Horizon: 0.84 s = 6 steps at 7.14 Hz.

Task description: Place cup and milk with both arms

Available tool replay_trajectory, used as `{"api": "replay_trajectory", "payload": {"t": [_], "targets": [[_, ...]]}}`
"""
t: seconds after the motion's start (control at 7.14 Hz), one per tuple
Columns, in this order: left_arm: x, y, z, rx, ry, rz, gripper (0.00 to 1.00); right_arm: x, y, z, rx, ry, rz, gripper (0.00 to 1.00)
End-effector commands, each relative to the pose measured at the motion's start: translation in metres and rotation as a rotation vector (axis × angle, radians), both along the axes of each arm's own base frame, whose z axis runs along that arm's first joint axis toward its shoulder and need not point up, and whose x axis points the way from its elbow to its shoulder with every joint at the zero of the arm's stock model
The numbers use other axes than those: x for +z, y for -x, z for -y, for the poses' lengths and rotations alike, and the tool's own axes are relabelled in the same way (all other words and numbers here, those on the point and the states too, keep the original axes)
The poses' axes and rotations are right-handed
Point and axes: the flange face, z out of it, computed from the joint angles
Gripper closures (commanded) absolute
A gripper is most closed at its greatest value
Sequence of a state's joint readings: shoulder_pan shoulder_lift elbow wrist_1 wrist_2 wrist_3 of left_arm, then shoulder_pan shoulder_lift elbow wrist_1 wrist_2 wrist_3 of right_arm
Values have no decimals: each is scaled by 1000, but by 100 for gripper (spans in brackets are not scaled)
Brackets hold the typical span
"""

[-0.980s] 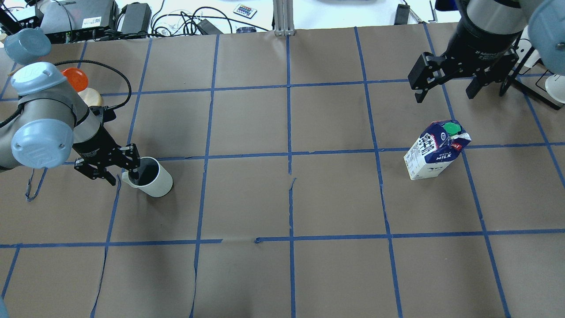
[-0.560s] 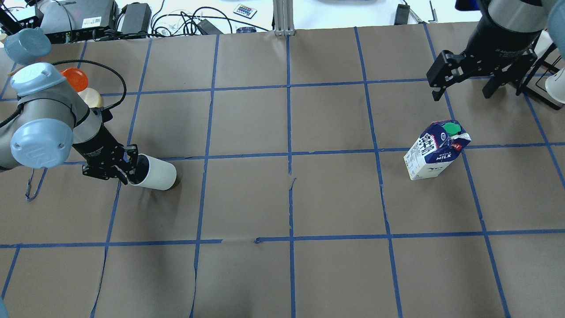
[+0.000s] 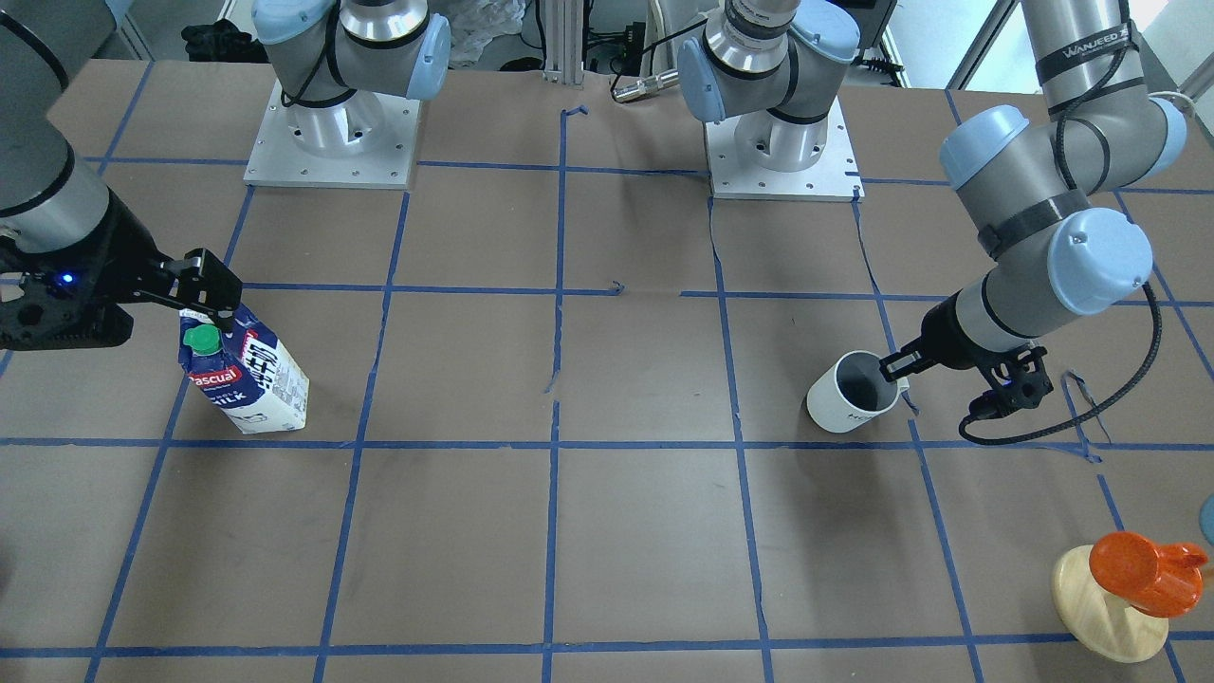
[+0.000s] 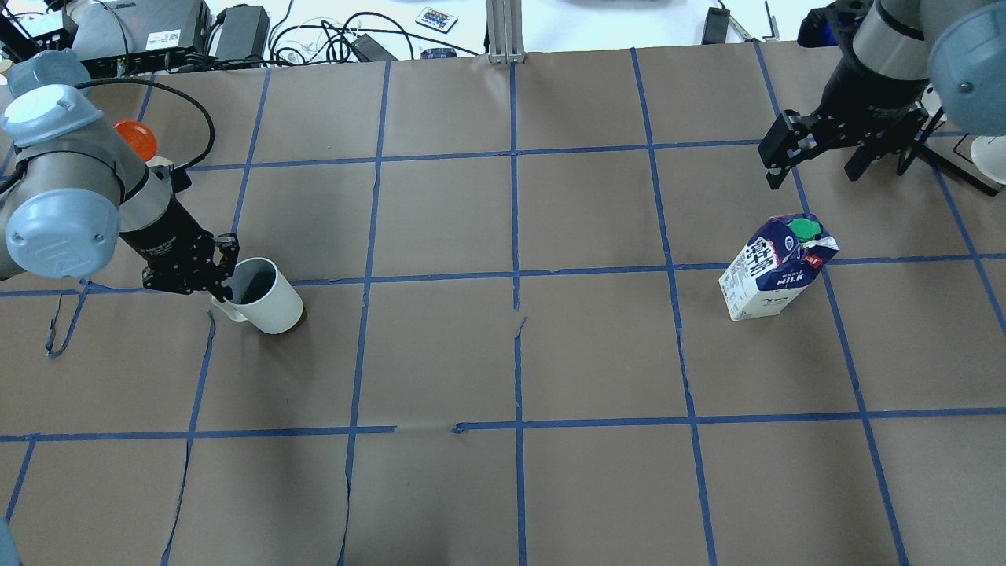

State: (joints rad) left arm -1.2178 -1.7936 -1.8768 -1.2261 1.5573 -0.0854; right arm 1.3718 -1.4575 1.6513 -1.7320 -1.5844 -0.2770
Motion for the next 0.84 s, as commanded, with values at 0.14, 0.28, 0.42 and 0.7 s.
{"api": "replay_trajectory", "payload": {"t": [0.14,0.28,0.42,0.7], "targets": [[29,38,26,-73,83,-37,100,-54,-2,-10,105,26,0,0],[37,79,33,-136,103,-32,100,-61,-2,-13,114,10,-1,0],[40,112,35,-115,104,-26,100,-63,-2,-13,114,9,-2,0],[44,211,19,-30,104,-2,100,-66,4,-15,106,-3,-11,0]]}}
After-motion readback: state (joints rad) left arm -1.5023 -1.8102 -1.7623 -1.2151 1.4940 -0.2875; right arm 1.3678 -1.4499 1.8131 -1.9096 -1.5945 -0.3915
